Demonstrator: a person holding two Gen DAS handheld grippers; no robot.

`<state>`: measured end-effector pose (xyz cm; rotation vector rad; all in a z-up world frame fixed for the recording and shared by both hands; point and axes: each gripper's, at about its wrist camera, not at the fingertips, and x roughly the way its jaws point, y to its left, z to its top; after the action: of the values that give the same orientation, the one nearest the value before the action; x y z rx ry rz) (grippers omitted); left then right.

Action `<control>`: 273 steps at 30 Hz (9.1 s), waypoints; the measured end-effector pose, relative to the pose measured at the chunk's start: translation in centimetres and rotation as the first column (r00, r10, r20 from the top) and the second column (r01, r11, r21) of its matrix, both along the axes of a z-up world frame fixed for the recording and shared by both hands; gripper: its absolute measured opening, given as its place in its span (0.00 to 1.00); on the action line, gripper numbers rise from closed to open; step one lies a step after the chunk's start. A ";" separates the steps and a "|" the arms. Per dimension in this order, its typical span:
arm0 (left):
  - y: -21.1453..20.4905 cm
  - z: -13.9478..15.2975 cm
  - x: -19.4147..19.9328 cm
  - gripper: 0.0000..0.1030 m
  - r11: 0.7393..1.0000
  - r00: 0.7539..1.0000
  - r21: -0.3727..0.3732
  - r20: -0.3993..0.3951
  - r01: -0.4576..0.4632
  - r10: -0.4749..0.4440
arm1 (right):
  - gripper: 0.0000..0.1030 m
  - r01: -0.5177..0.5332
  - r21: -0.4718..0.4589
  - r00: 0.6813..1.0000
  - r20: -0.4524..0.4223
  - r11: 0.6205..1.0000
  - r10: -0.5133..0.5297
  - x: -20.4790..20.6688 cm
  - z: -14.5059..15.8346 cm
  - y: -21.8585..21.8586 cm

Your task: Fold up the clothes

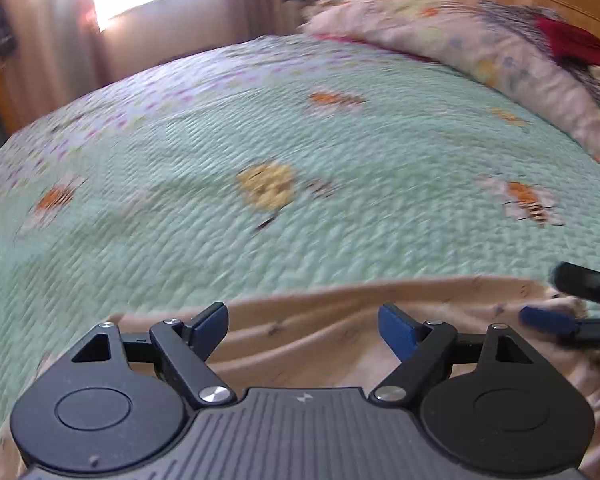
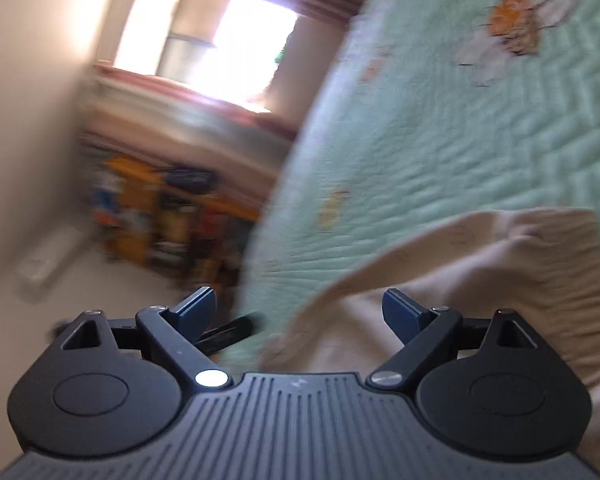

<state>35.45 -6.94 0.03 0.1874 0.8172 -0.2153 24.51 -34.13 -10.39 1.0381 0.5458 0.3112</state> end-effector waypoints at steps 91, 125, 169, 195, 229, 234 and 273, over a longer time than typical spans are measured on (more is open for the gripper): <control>35.0 2.2 0.4 0.58 0.800 0.802 0.060 0.075 -0.597 0.592 | 0.42 0.014 -0.169 0.998 0.061 0.986 -0.004 0.6 -1.0 4.8; 40.3 -9.8 -2.2 0.71 0.348 0.692 -0.762 -0.176 -0.546 0.700 | 0.43 0.021 -0.171 0.997 0.073 0.985 -0.009 0.7 -0.8 4.9; 39.3 -6.9 0.2 0.27 0.600 0.637 -0.323 -0.013 -0.732 0.771 | 0.45 0.019 -0.179 0.997 0.077 0.984 -0.006 0.3 -0.7 5.1; 32.7 -5.2 4.3 0.90 0.655 0.675 -0.333 0.068 -0.679 0.734 | 0.45 0.022 -0.185 0.997 0.078 0.983 -0.007 0.2 -0.3 5.2; 4.2 -6.9 10.1 0.83 0.898 0.988 -0.419 -0.131 -0.135 0.087 | 0.52 0.000 -0.172 0.996 0.091 0.985 0.016 0.3 -0.6 5.0; 5.1 -4.6 8.3 0.83 0.827 0.991 -0.548 -0.104 -0.131 0.088 | 0.52 -0.001 -0.164 0.996 0.092 0.986 0.017 0.3 -0.6 5.0; 11.2 -10.0 -8.0 0.60 0.531 0.846 -0.705 -0.190 -0.470 0.498 | 0.55 -0.012 -0.120 0.994 0.105 0.993 0.024 0.2 -1.1 3.6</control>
<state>27.41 4.22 -9.98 -0.8154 0.6580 0.0083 24.73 -30.52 -11.50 0.8960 0.4725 0.3434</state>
